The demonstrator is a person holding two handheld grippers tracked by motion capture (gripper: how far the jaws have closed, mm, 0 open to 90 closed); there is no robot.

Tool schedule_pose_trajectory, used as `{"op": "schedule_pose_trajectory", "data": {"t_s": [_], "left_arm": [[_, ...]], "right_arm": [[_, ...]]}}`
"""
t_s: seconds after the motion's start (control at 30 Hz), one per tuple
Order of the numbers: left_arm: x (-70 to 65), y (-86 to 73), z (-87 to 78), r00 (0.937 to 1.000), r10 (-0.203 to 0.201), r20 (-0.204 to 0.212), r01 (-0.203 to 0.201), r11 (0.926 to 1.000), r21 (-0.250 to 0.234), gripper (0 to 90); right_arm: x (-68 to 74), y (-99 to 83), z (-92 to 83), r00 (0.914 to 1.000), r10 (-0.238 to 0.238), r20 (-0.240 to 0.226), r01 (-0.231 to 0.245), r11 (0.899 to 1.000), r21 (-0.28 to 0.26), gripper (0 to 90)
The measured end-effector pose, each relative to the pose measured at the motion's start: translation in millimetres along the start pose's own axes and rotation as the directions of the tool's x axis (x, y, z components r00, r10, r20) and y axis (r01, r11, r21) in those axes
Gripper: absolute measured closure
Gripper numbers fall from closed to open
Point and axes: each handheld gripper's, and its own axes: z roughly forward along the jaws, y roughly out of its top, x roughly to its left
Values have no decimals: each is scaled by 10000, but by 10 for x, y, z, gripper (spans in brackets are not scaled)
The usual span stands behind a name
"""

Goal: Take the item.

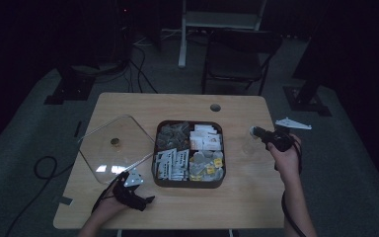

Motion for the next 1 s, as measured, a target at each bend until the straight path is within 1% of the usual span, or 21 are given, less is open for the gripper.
{"op": "schedule_pose_trajectory", "data": {"t_s": [0.2, 0.3, 0.43, 0.5, 0.6, 0.73, 0.83, 0.9, 0.93, 1.0], "left_arm": [[0, 0, 0, 10000, -1, 1, 1, 10000, 2, 11], [0, 0, 0, 10000, 1, -1, -1, 10000, 3, 11], [0, 0, 0, 10000, 2, 0, -2, 10000, 2, 11], [0, 0, 0, 10000, -4, 0, 4, 10000, 0, 11], [0, 0, 0, 10000, 5, 2, -5, 10000, 3, 11], [0, 0, 0, 10000, 1, 1, -1, 10000, 4, 11], [0, 0, 0, 10000, 3, 2, -3, 10000, 5, 11], [0, 0, 0, 10000, 6, 2, -6, 10000, 3, 11], [0, 0, 0, 10000, 2, 0, -2, 10000, 3, 11], [0, 0, 0, 10000, 3, 2, -3, 10000, 3, 11]], "right_arm": [[-94, -97, 69, 9993, 362, 93, -364, 9990, 249, 840], [-117, -132, 104, 9990, 411, 162, -416, 9985, 358, 838], [-136, -167, 146, 9985, 530, 139, -536, 9972, 512, 831], [-146, -182, 173, 9982, 555, 233, -568, 9966, 603, 823], [-154, -199, 206, 9978, 621, 248, -637, 9955, 707, 803], [-164, -218, 238, 9979, 590, 280, -610, 9951, 784, 750], [-169, -226, 242, 9975, 684, 163, -694, 9946, 769, 695], [-162, -226, 233, 9979, 635, 135, -643, 9958, 651, 656], [-158, -223, 224, 9979, 654, 3, -653, 9961, 589, 629], [-145, -219, 205, 9983, 583, -45, -580, 9972, 477, 585]]}}
